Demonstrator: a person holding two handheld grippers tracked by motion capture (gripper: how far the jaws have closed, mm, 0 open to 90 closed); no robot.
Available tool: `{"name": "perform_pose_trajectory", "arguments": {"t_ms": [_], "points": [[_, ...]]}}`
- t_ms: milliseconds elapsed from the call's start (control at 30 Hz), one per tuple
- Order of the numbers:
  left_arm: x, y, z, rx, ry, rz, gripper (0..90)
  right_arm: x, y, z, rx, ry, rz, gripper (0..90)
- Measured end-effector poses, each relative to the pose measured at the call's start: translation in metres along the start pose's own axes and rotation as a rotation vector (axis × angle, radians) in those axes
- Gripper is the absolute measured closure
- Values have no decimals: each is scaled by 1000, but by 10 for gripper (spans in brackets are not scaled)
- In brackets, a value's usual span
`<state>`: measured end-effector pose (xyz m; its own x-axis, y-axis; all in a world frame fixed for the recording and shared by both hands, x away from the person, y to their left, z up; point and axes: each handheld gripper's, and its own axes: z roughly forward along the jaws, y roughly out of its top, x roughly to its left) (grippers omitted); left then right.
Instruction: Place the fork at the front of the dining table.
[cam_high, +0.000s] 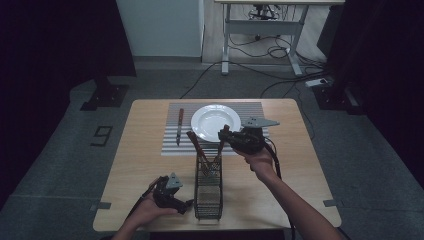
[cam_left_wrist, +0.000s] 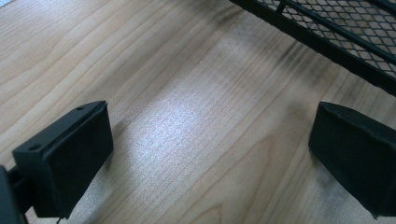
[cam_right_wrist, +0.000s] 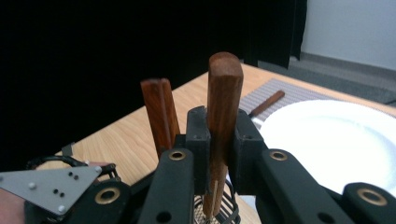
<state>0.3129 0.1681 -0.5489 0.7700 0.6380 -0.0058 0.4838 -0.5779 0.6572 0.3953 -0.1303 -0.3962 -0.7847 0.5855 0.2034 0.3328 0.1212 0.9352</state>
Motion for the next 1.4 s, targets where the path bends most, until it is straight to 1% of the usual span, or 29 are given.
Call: {"name": "perform_pose_trajectory", "arguments": {"t_ms": [167,333,400,467,500,567,700,800,900,1033,1100,1267,1300,1333,1400], "points": [[0,0,0,0,0,0,0,3,9,-11,-40,9,-11,805],[0,0,0,-1,0,0,0,5,17,-23,-88,15,-8,806],[0,0,0,-1,1,0,0,5,21,-29,-110,10,-12,805],[0,0,0,-1,1,-1,0,4,28,-39,-142,-2,-18,806],[0,0,0,-1,1,0,0,4,28,-39,-142,-2,-18,806],[0,0,0,-1,1,0,0,2,31,-45,-162,-12,-17,806],[0,0,0,-1,0,0,0,-7,34,-56,-186,-35,-3,806],[0,0,0,-2,1,-1,0,-15,32,-61,-185,-65,3,805],[0,0,0,-2,1,-1,0,-23,29,-63,-171,-89,13,805],[0,0,0,-1,1,-1,0,-31,24,-61,-150,-121,20,806],[0,0,0,-1,0,-1,0,-35,21,-60,-150,-139,22,805],[0,0,0,-1,1,-1,0,-44,14,-57,-124,-175,26,805],[0,0,0,-1,1,-1,0,-47,11,-56,-114,-189,27,805],[0,0,0,-2,0,-1,0,-47,11,-56,-114,-189,27,805],[0,0,0,-1,0,-1,0,-50,9,-56,-105,-204,27,805]]}}
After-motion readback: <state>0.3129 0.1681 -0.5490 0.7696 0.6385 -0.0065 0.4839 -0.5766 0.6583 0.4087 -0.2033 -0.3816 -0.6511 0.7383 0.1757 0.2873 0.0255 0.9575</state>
